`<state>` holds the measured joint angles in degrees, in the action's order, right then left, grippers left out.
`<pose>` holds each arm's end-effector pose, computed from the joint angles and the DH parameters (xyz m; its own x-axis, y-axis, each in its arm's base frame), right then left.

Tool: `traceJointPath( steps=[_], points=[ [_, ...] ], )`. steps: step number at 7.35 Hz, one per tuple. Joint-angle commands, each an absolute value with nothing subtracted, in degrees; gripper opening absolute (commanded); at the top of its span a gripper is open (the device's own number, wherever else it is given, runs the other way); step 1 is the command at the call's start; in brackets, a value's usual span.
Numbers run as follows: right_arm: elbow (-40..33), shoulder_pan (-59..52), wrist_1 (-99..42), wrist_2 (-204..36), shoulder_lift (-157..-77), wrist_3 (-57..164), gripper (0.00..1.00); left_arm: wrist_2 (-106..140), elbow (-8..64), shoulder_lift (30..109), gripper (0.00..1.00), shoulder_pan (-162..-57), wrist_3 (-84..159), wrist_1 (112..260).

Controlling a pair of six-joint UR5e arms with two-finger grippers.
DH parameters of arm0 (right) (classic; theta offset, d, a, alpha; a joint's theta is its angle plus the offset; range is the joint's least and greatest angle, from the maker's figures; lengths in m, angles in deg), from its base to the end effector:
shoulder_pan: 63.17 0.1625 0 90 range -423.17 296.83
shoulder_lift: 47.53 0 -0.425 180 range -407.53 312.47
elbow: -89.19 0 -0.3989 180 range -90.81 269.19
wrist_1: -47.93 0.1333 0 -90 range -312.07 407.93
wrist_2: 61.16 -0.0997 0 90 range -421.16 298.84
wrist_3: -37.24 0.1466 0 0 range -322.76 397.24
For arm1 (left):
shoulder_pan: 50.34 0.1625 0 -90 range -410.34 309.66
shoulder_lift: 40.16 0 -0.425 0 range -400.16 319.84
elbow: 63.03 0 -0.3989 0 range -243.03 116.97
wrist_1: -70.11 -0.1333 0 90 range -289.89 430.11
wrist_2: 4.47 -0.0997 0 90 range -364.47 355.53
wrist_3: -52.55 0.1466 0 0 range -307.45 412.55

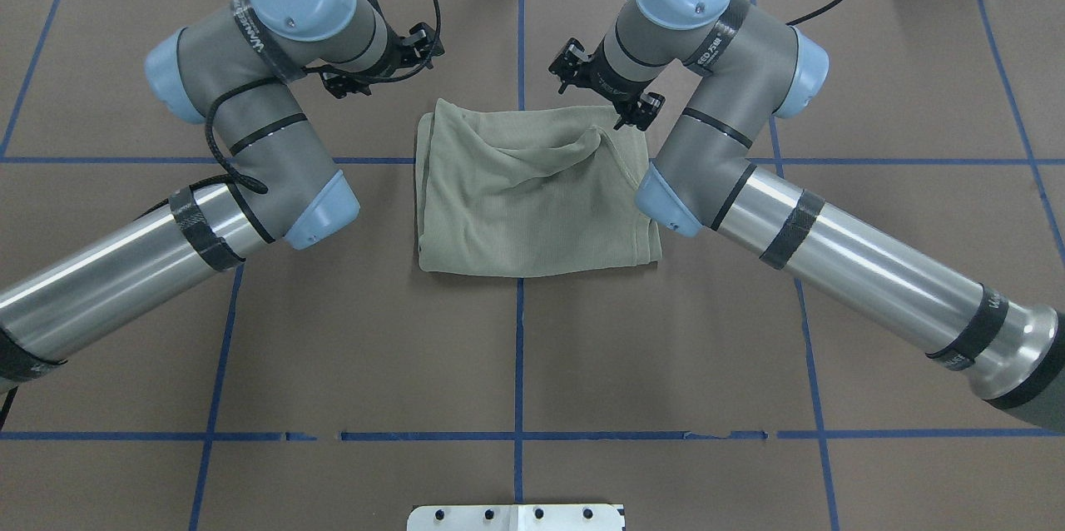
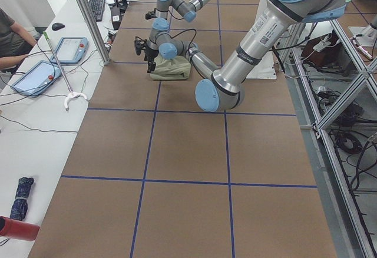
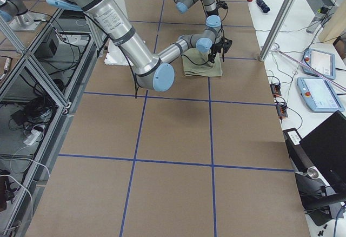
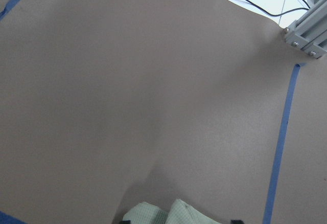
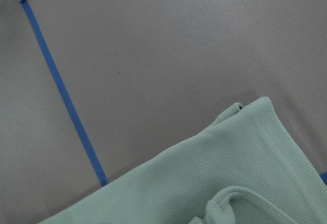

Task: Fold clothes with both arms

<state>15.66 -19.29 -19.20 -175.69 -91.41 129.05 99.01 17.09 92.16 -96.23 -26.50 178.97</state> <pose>-0.5405 -0.6203 0.2618 0.4260 0.4495 0.7852 -0.4068 0.8703 -0.2776 0.4831 -0.6408 0.2741 0.5358 -0.2874 -0.7939 0.4785 0.8781 0.0052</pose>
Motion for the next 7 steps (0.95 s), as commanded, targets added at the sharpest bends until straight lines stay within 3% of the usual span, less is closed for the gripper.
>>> traceJointPath(
  steps=[1,4,7],
  points=[
    [13.53,-16.35,-22.44,-179.44,-92.17,121.13,1.0,104.13,21.06,86.17,1.0,-102.6,-12.65,179.01],
    [1.43,-4.6,-38.16,-184.63,-102.49,91.4,1.0,113.81,23.72,77.38,1.0,-116.39,12.03,178.4],
    [-2.39,10.01,-42.59,-190.36,-116.91,59.22,1.0,114.62,23.54,68.68,1.0,-128.88,42.69,177.6]
  ],
)
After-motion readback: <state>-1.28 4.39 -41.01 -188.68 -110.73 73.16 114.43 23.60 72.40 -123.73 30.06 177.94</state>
